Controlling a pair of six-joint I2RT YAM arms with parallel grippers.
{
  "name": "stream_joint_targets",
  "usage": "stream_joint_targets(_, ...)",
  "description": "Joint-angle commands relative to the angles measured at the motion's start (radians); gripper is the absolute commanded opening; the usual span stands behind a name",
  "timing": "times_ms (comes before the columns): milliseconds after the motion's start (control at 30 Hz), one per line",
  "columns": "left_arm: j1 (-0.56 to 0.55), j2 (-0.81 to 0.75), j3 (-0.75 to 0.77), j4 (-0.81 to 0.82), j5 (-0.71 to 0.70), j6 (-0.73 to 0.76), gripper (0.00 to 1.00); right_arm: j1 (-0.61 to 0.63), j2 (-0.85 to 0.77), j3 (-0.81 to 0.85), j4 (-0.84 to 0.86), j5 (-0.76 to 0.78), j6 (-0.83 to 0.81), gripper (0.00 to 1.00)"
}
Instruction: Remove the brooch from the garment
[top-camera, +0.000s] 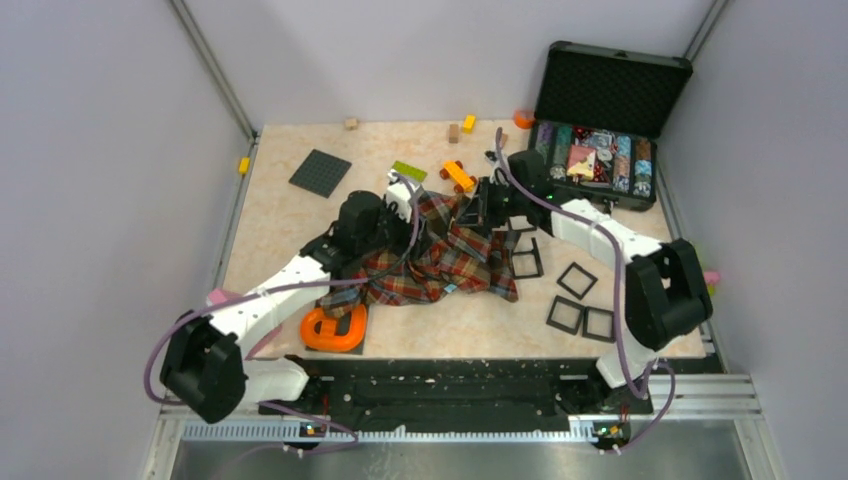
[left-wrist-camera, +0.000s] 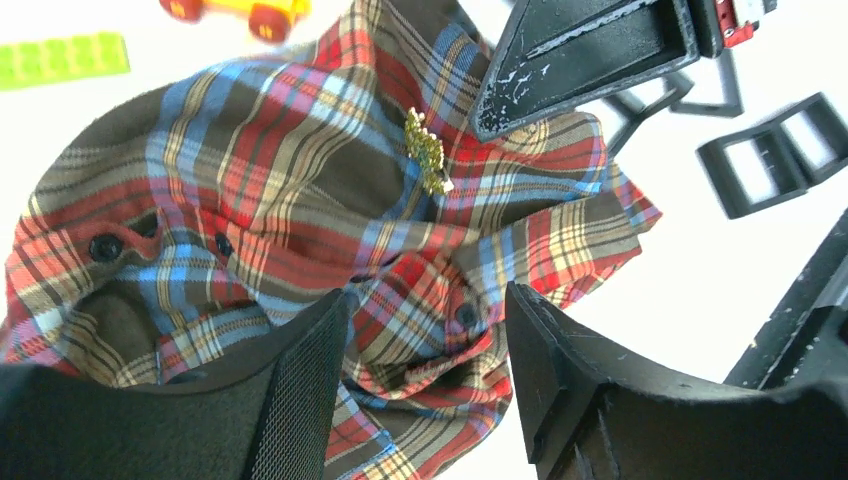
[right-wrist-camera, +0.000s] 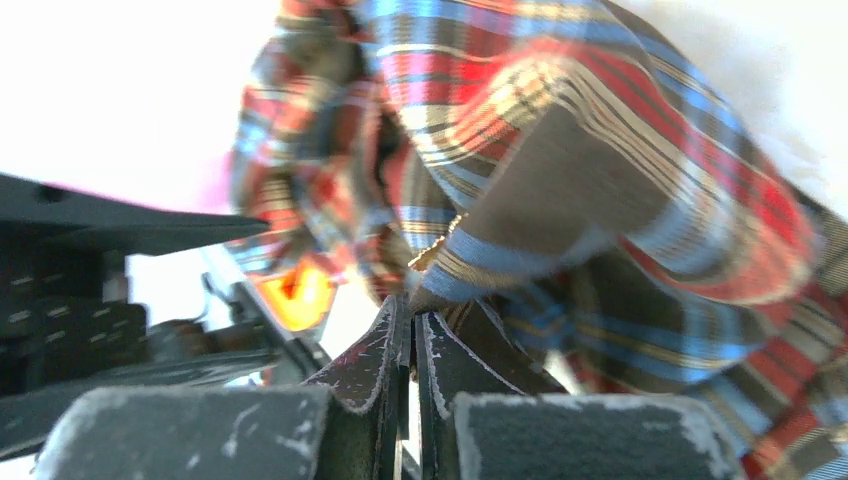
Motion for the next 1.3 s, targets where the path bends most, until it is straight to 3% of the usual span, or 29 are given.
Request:
stream_joint_targets(0, -0.007, -0.111, -0.052, 0.187, 0.055, 0.003, 0.62, -0.009, -0.124, 0.039, 0.08, -0.181, 0.11, 0.0)
stream_joint_targets(267, -0.019, -0.158, -0.106, 0.269, 0.1, -0.033, 0.59, -0.008, -0.192, 0.031, 0.098, -0.227, 0.149, 0.0)
stream_joint_targets(467, -0.02, -0.14, -0.08, 0.261, 0.083, -0.052, 0.44, 0.004, -0.202, 0.02, 0.095, -0.229, 0.153, 0.0)
stream_joint_targets(867, -0.034, -0.079, -0.023, 0.275, 0.07, -0.069, 0.45, 0.019, -0.196, 0.022, 0.104, -0.23, 0.155, 0.0)
stream_joint_targets(1067, -0.035, -0.038, 0.013, 0.282, 0.004, -0.115, 0.35, 0.03, -0.192, 0.02, 0.113, -0.232, 0.153, 0.0)
stream_joint_targets(1267, -0.038, -0.004, 0.071, 0.231, -0.015, -0.167, 0.34, 0.034, -0.193, 0.013, 0.13, -0.227, 0.155, 0.0)
